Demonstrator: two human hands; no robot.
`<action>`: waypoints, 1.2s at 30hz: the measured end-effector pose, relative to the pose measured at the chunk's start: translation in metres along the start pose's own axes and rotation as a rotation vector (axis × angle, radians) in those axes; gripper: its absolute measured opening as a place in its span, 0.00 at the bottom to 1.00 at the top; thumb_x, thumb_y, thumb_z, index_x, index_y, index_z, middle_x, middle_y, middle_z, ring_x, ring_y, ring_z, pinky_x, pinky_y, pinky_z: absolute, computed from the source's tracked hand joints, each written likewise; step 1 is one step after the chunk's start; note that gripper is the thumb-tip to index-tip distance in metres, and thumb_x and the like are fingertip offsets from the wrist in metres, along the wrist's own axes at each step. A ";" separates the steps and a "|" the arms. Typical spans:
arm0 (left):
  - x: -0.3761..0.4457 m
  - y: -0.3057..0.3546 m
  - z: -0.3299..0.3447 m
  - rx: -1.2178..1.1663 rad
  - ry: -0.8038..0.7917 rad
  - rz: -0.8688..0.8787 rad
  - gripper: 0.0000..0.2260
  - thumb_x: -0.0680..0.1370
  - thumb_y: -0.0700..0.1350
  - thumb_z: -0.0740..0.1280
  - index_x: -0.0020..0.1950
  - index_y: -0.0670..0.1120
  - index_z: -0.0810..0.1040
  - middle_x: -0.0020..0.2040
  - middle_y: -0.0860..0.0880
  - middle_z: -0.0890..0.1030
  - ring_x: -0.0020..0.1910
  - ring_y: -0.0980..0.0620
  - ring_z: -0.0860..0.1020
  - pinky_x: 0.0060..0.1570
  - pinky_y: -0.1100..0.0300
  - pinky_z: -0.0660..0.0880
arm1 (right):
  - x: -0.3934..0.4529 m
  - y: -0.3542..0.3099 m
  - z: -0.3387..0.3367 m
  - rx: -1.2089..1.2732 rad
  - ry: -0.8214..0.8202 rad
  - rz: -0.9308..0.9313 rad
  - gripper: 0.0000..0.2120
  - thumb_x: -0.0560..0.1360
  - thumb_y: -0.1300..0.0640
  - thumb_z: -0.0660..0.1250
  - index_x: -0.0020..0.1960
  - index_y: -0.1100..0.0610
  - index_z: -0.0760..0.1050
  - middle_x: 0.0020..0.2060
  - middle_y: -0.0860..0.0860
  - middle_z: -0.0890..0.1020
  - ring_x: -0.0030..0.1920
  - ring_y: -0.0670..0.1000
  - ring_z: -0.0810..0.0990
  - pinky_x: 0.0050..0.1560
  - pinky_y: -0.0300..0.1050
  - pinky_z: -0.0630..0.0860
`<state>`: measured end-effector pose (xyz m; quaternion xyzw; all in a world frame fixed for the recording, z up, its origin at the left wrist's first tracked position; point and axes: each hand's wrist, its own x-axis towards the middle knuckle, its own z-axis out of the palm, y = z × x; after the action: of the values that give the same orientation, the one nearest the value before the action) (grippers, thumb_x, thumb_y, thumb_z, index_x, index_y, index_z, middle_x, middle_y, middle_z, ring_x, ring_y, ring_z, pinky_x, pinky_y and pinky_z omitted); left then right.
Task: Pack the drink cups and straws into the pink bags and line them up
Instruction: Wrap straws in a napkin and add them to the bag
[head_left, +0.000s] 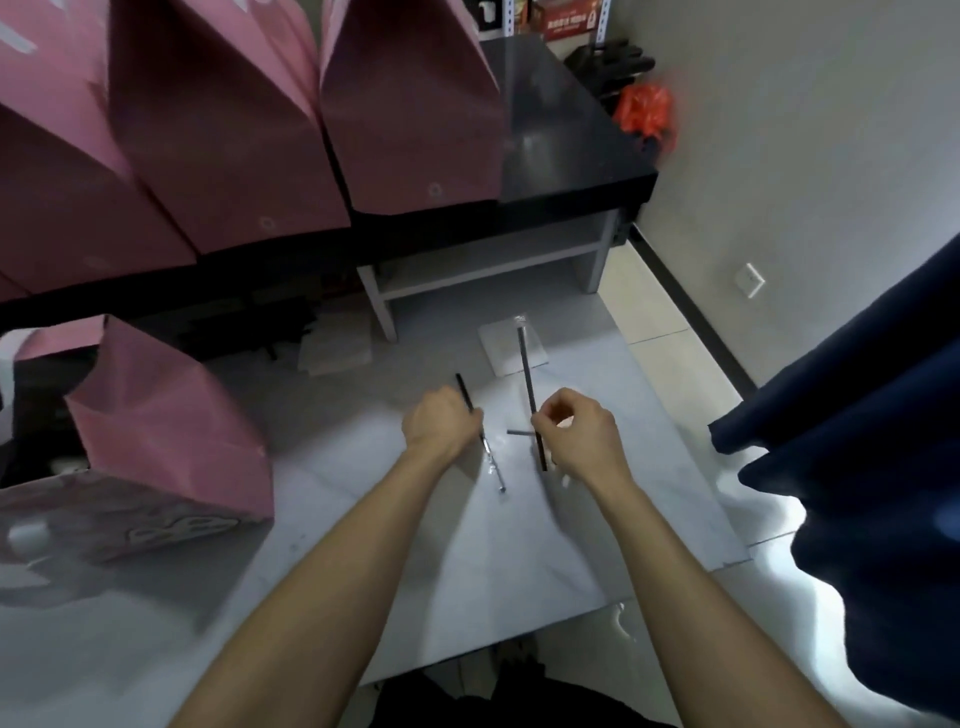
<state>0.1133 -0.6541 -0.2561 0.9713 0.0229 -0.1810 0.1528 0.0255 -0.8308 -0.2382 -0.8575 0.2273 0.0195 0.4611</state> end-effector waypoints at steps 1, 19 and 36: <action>0.001 -0.002 0.000 -0.012 -0.005 0.017 0.10 0.80 0.51 0.68 0.53 0.46 0.85 0.55 0.43 0.87 0.56 0.38 0.84 0.48 0.54 0.75 | 0.000 0.003 0.000 0.017 -0.015 0.001 0.05 0.79 0.55 0.71 0.44 0.50 0.80 0.45 0.44 0.85 0.42 0.53 0.85 0.47 0.46 0.80; 0.002 -0.008 -0.015 -1.388 -0.015 -0.083 0.11 0.91 0.42 0.57 0.62 0.42 0.79 0.41 0.47 0.76 0.31 0.54 0.69 0.30 0.62 0.68 | 0.020 0.029 0.004 -0.503 -0.070 -0.356 0.09 0.81 0.52 0.72 0.59 0.52 0.86 0.58 0.47 0.79 0.60 0.52 0.78 0.53 0.48 0.77; -0.001 -0.030 -0.055 -0.785 0.023 0.359 0.06 0.78 0.44 0.80 0.50 0.45 0.85 0.39 0.56 0.81 0.40 0.57 0.77 0.45 0.58 0.72 | 0.076 -0.009 0.019 -0.030 0.204 -0.245 0.12 0.86 0.51 0.65 0.59 0.57 0.84 0.55 0.54 0.85 0.54 0.55 0.83 0.55 0.49 0.80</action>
<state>0.1283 -0.6093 -0.2156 0.8300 -0.0777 -0.1184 0.5396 0.1004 -0.8395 -0.2604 -0.8832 0.1665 -0.1206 0.4215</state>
